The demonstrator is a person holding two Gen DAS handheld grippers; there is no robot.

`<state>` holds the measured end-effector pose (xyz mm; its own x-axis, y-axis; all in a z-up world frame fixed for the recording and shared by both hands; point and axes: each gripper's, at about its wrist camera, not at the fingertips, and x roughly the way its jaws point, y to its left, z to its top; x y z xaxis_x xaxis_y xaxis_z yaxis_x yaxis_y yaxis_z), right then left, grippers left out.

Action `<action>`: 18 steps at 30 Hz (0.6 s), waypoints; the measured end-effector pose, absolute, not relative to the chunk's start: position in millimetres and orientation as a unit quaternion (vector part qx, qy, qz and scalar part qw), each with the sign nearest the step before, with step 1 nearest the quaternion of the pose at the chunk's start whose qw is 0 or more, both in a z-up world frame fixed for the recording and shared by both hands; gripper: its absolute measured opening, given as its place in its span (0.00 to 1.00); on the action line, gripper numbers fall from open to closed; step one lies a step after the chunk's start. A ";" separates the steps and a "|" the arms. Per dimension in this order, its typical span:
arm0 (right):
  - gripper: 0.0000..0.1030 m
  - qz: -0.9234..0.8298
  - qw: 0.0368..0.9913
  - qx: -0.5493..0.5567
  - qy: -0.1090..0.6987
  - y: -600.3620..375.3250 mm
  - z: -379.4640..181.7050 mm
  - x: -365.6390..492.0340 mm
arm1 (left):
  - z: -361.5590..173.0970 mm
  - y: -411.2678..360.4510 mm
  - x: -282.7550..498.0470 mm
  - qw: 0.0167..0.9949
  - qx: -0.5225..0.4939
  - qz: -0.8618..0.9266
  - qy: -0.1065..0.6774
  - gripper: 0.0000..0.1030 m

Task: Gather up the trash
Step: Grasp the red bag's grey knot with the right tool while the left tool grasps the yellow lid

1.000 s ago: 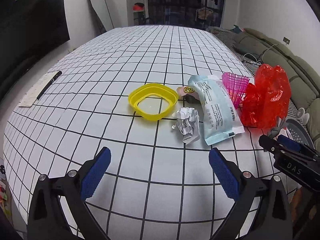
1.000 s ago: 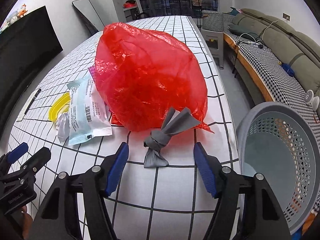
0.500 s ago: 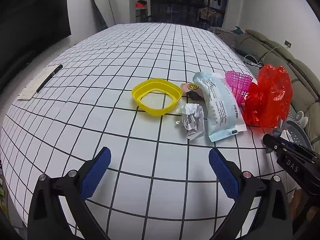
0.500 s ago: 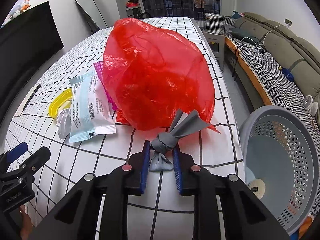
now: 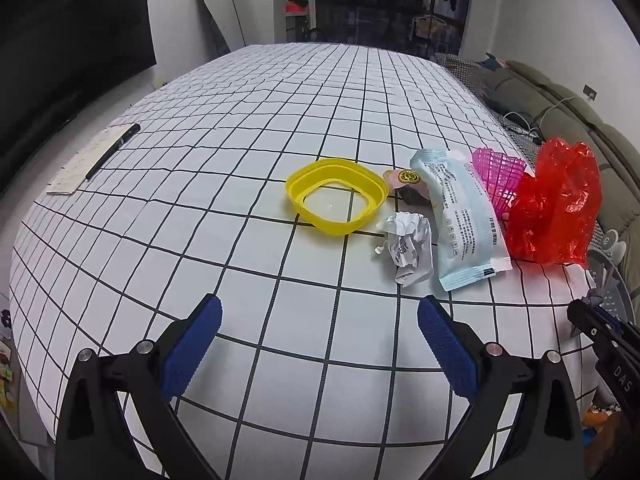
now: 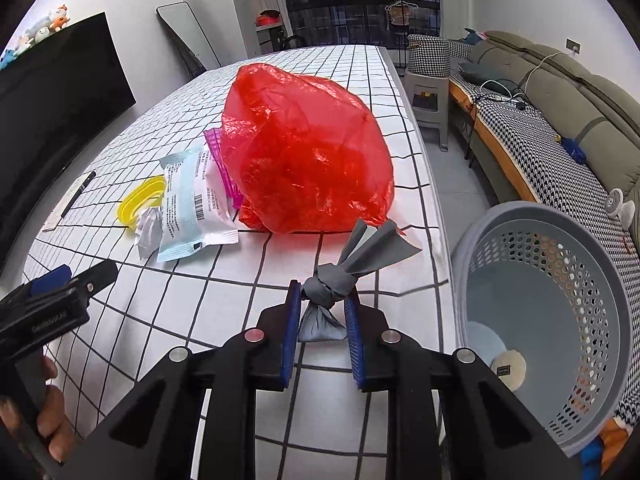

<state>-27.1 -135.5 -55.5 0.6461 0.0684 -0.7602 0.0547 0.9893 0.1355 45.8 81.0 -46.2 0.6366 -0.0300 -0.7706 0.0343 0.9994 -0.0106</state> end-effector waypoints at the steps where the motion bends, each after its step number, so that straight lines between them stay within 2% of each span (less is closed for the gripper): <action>1: 0.21 0.004 0.904 0.075 0.421 -137.8 -55.7 -28.4 | -45.4 81.0 47.6 0.905 0.004 -0.015 0.425 0.94; 18: 0.21 0.007 0.901 0.100 0.421 -166.7 -56.8 -26.8 | -34.5 76.1 104.3 0.899 0.004 0.002 0.437 0.94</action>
